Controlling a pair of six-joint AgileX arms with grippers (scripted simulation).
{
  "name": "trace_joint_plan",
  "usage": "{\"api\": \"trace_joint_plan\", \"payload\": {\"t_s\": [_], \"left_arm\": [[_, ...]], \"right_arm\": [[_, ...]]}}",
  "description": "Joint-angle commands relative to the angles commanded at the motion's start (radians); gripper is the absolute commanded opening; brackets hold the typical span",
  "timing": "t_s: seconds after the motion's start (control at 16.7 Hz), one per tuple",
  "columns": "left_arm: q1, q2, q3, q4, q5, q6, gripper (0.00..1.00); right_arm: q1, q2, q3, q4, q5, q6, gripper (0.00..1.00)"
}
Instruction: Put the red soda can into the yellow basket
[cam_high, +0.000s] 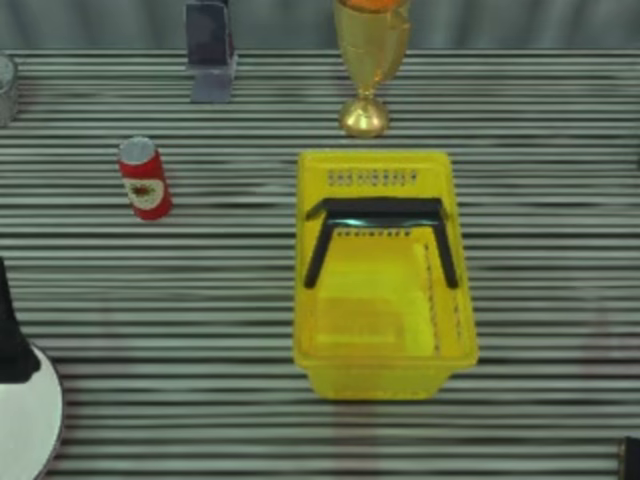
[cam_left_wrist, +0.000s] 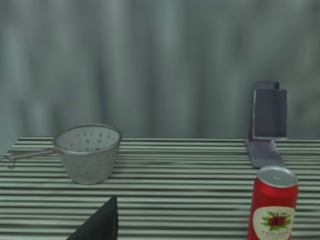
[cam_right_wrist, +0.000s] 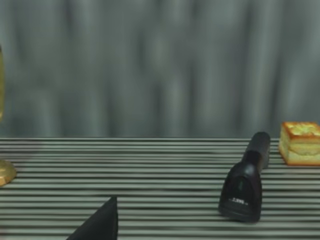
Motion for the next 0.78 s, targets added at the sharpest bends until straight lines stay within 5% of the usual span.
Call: {"api": "trace_joint_plan", "payload": {"t_s": [0.36,0.78], "left_arm": [[-0.011,0.094,0.065,-0.068,0.004,0.024,1.0],[-0.058,0.58,0.427,-0.397,0.016,0.147,1.0]], "right_arm": [[0.0,0.0,0.0,0.0,0.0,0.0,1.0],[0.0,0.0,0.0,0.0,0.0,0.0,1.0]]}}
